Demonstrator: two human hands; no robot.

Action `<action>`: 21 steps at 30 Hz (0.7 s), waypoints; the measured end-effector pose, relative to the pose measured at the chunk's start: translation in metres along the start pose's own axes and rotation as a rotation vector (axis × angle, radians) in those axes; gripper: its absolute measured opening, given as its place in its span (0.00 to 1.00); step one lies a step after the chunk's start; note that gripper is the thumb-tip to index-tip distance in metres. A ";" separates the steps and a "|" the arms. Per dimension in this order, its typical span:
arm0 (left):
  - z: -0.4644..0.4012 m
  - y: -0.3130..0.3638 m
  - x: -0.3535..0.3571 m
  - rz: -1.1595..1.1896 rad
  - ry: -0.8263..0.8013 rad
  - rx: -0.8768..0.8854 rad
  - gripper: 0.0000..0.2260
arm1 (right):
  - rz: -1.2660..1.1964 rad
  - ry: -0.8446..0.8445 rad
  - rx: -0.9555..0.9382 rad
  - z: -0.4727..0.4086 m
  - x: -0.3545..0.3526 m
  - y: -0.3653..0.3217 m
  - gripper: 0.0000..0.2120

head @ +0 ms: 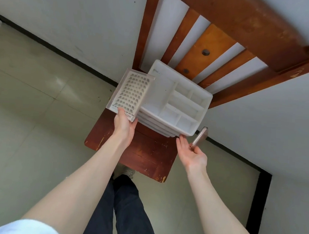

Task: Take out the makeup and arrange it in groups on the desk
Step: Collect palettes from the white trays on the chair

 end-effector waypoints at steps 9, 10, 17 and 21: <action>0.071 0.040 -0.010 -0.555 -0.231 0.105 0.14 | 0.361 0.029 -0.183 0.063 -0.010 -0.017 0.18; 0.077 0.046 -0.010 -0.635 -0.271 0.097 0.12 | 0.405 0.018 -0.215 0.073 -0.013 -0.019 0.17; 0.115 0.057 0.031 -1.119 -0.575 0.025 0.17 | 0.319 0.012 -0.481 0.151 -0.056 -0.020 0.11; 0.153 0.033 0.053 -1.325 -0.765 0.062 0.12 | 0.140 0.060 -0.573 0.196 -0.098 -0.009 0.06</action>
Point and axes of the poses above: each hand's wrist, its own z-axis away from the middle knuckle, its own x-axis out of the palm, y = z × x, the point moved 1 cm from there along -z, towards the middle knuckle, and after that the axes turned 9 degrees about z, right-handed, at the moved point
